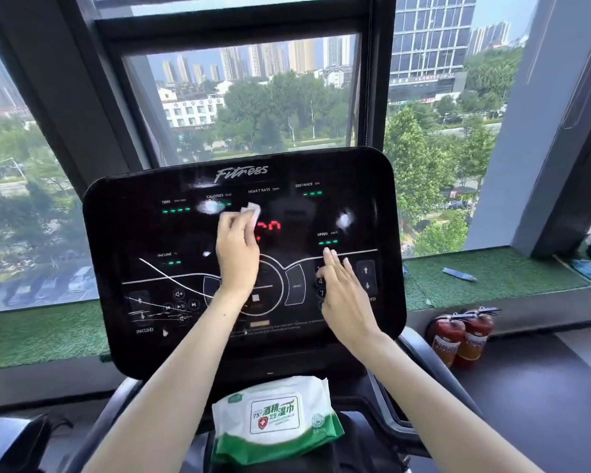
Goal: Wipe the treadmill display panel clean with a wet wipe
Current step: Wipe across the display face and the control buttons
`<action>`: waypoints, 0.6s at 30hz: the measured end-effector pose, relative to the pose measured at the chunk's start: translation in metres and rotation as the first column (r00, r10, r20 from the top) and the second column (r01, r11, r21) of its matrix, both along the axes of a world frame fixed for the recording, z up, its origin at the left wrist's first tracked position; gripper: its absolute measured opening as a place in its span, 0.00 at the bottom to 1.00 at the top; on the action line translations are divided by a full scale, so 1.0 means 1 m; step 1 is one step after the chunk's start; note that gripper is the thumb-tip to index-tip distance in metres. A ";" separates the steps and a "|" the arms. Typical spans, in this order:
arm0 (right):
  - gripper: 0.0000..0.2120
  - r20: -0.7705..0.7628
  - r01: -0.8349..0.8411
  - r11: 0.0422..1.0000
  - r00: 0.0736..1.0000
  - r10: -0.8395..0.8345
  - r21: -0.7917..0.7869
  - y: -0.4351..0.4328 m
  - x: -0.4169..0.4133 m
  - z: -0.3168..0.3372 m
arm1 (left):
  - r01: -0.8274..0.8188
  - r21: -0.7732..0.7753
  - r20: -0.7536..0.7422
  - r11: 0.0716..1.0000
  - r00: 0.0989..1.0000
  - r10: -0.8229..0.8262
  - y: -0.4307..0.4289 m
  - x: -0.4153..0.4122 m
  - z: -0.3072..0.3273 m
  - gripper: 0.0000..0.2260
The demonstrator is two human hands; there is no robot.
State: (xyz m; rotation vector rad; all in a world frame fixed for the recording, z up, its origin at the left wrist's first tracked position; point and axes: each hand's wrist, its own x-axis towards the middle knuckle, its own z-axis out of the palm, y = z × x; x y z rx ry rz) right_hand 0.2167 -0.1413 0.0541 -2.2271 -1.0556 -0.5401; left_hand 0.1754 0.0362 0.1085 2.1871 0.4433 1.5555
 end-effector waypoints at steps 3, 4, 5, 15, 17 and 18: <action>0.19 0.018 0.015 1.000 1.000 -0.014 -0.018 0.002 -0.002 -0.002 | 0.072 0.167 -0.130 0.983 0.990 -0.051 -0.032 0.009 -0.018 0.12; 0.19 0.019 0.020 0.999 1.000 -0.020 -0.024 0.002 -0.002 -0.002 | 0.224 0.309 -0.269 0.924 0.953 -0.141 -0.040 0.008 -0.027 0.14; 0.18 0.021 0.026 0.999 0.999 -0.025 -0.028 0.003 -0.002 -0.001 | 0.339 0.390 -0.374 0.856 0.908 -0.189 -0.039 0.006 -0.032 0.16; 0.16 0.043 0.068 0.997 0.997 -0.066 -0.030 0.008 -0.004 -0.002 | 0.242 0.316 -0.258 0.917 0.952 -0.163 -0.032 0.002 -0.032 0.12; 0.20 0.025 0.057 0.998 0.998 -0.057 0.007 0.008 -0.004 -0.002 | 0.371 0.362 -0.361 0.855 0.902 -0.238 -0.016 -0.002 -0.027 0.12; 0.23 0.016 0.052 0.998 0.999 -0.052 0.020 0.007 -0.003 -0.002 | 0.332 0.327 -0.302 0.885 0.924 -0.235 -0.003 -0.005 -0.022 0.11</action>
